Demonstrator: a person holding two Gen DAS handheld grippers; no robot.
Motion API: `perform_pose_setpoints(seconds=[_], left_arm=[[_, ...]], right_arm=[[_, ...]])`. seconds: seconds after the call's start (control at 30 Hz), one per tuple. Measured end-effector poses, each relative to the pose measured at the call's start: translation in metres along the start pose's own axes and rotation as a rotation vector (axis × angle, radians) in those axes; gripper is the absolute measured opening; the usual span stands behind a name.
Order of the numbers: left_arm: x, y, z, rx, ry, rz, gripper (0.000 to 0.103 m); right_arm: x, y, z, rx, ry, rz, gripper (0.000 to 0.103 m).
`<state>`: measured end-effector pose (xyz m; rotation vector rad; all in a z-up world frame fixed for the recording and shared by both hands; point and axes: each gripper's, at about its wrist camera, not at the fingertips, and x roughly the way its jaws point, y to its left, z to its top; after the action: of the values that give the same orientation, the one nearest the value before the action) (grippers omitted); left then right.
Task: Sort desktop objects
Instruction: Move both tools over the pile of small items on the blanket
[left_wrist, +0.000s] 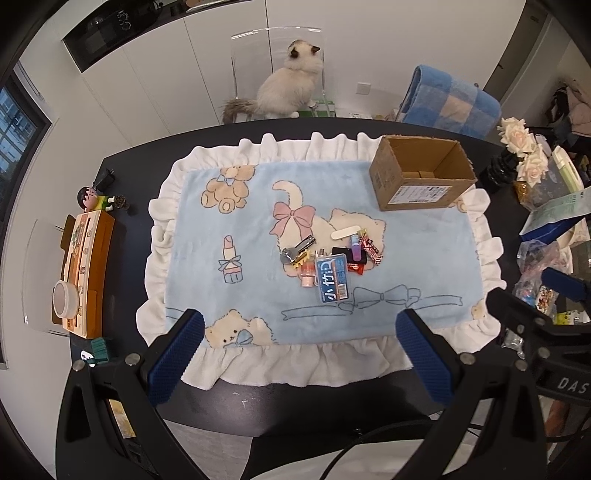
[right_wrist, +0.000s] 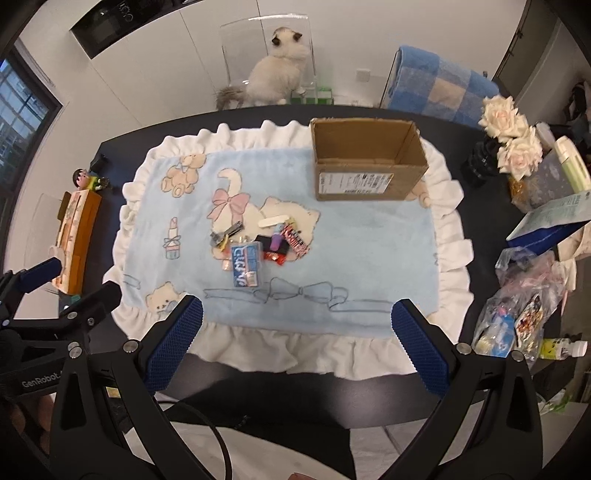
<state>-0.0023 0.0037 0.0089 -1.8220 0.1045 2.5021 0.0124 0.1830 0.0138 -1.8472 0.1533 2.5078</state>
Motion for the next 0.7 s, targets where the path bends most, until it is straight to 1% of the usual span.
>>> perform_pose_setpoints(seconds=[0.07, 0.2, 0.47, 0.57, 0.7], left_arm=[[-0.0004, 0.0007, 0.0005, -0.003, 0.0, -0.001, 0.103], [-0.0001, 0.0031, 0.0009, -0.005, 0.002, 0.002, 0.103], [-0.0004, 0.005, 0.0026, -0.006, 0.002, 0.0, 0.103], [-0.0008, 0.0048, 0.003, -0.005, 0.001, 0.001, 0.103], [0.0, 0.0043, 0.0034, -0.005, 0.004, 0.001, 0.103]], right_arm=[[-0.0013, 0.0006, -0.0001, -0.001, -0.014, -0.017, 0.103], [0.0004, 0.0018, 0.0027, -0.017, 0.006, -0.047, 0.103], [0.0031, -0.0003, 0.0047, -0.018, 0.028, -0.075, 0.103], [0.004, -0.0034, 0.0047, 0.001, 0.035, -0.055, 0.103], [0.0012, -0.0028, 0.0053, -0.004, 0.018, -0.05, 0.103]])
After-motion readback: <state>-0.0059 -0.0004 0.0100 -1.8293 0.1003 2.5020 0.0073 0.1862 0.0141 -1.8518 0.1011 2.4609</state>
